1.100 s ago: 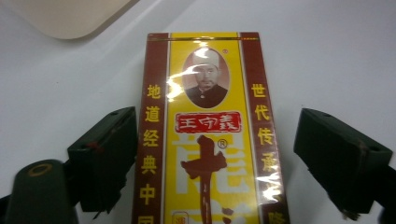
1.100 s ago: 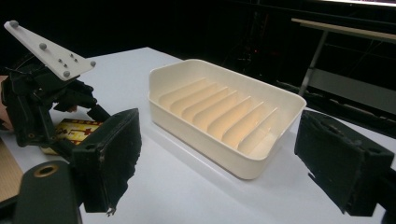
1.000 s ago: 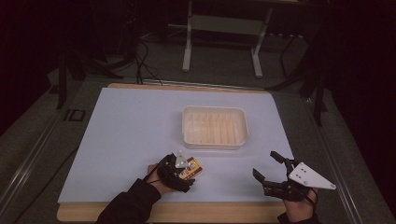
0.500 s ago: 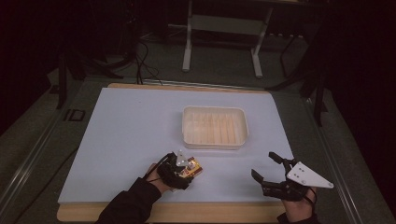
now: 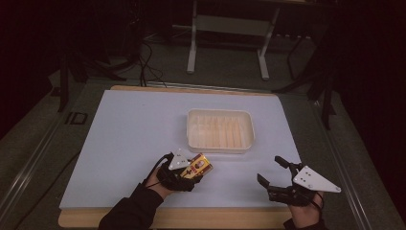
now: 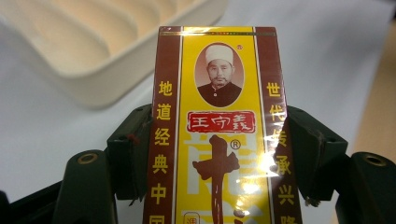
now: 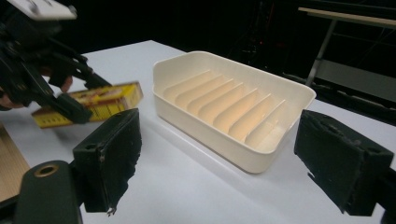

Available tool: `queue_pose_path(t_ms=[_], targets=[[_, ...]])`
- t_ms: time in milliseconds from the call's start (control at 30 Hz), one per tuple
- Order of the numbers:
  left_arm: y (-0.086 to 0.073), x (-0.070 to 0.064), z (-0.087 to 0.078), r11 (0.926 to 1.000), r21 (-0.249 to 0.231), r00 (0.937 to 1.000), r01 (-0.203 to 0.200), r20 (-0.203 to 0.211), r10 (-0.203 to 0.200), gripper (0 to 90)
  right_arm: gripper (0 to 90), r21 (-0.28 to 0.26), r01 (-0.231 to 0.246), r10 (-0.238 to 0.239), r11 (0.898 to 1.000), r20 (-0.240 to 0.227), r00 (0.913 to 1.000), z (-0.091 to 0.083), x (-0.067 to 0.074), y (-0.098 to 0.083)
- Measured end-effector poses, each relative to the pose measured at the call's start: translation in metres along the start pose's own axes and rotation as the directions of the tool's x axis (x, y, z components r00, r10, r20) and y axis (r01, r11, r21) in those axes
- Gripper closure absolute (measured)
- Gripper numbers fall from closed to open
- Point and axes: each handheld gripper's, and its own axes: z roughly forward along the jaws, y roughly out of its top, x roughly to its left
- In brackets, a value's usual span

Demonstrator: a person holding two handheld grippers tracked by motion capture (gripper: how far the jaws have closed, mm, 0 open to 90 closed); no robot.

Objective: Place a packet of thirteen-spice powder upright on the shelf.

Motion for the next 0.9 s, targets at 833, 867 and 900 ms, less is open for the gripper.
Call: queue_pose_path(t_ms=[833, 867, 900], targets=[[0.006, -0.015, -0.021, 0.9317, -0.362, 0.9955, 0.022, 0.094, 0.013, 33.3, 13.7, -0.001, -0.037, 0.037, 0.999, -0.07, 0.9968, 0.005, 0.012, 0.015], [0.005, -0.016, -0.021, 0.9269, -0.375, 0.9954, 0.023, 0.095, 0.014, 33.3, 14.4, 0.006, -0.052, 0.052, 0.999, -0.068, 0.9963, 0.005, 0.013, 0.019], [0.005, -0.018, -0.021, 0.9159, -0.4, 0.9952, 0.029, 0.097, 0.01, 33.3, 14.5, 0.015, -0.06, 0.061, 0.998, -0.067, 0.9959, 0.006, 0.014, 0.021]])
